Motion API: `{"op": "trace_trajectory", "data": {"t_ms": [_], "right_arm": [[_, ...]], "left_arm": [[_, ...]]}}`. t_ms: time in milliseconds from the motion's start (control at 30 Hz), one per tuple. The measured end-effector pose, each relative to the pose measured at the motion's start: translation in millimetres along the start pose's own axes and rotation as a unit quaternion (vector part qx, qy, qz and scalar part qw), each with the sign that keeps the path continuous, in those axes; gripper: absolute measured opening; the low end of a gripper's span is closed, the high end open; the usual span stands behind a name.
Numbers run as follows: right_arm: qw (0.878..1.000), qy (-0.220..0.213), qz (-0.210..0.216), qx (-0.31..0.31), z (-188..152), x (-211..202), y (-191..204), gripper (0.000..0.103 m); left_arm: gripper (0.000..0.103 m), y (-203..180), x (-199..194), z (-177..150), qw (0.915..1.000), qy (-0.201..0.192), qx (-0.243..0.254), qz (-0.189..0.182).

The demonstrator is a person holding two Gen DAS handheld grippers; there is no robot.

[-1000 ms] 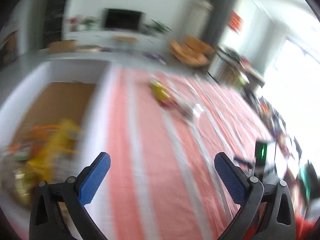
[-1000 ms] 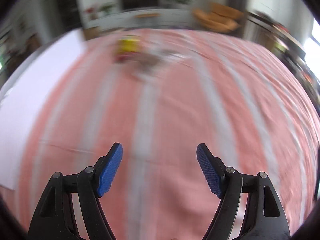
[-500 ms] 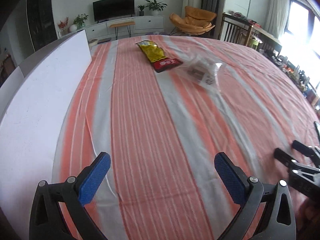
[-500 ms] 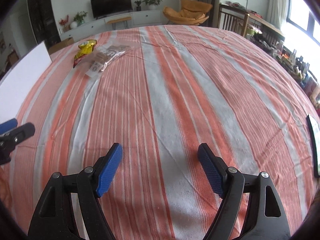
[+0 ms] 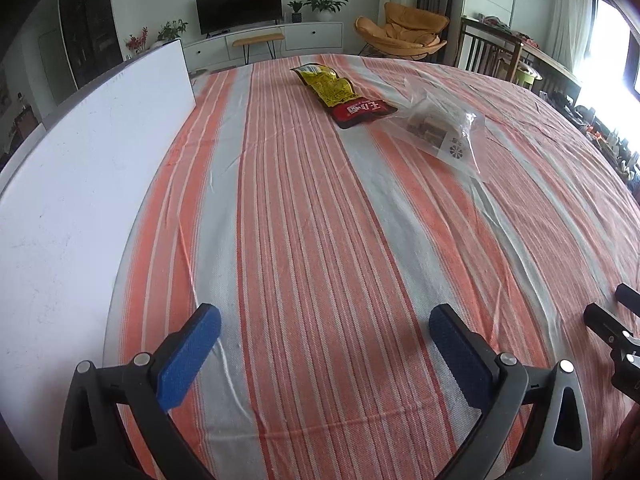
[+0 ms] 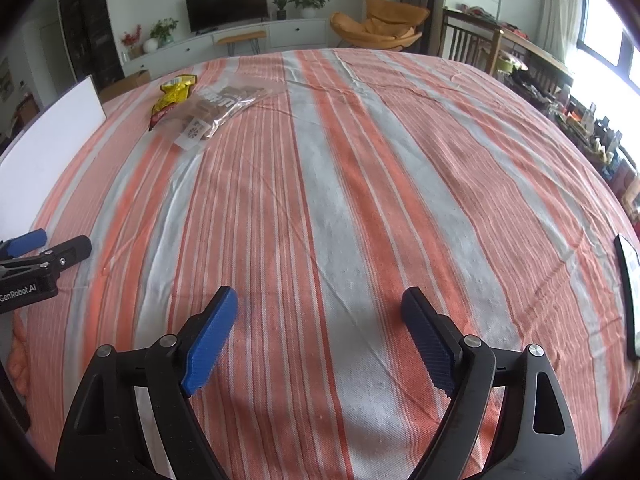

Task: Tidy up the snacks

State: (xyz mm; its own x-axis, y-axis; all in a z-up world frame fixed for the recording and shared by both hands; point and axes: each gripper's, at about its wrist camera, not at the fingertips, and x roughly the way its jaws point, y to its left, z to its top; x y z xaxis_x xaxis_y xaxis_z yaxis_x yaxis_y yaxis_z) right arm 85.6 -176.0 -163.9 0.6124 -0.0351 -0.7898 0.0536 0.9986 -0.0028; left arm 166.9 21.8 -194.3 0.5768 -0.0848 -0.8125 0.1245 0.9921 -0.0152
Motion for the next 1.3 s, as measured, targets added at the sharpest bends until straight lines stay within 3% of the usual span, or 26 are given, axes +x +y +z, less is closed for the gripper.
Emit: {"op": "trace_trajectory", "data": {"t_ms": [1133,1233,1300], "right_arm": [[1.0,0.001,0.008,-0.002,0.9,0.1,-0.7,0.088],[1.0,0.016,0.012,-0.009,3.6,0.7,-1.1,0.088],[0.999,0.035,0.028,0.022,12.3,1.6,-3.1,0.087]], "left_arm": [[0.103,0.0,0.6,0.5,1.0,0.0,0.0,0.0],[0.103,0.0,0.7,0.5,1.0,0.0,0.0,0.0],[0.103,-0.1,0.6,0.5,1.0,0.0,0.0,0.0]]}}
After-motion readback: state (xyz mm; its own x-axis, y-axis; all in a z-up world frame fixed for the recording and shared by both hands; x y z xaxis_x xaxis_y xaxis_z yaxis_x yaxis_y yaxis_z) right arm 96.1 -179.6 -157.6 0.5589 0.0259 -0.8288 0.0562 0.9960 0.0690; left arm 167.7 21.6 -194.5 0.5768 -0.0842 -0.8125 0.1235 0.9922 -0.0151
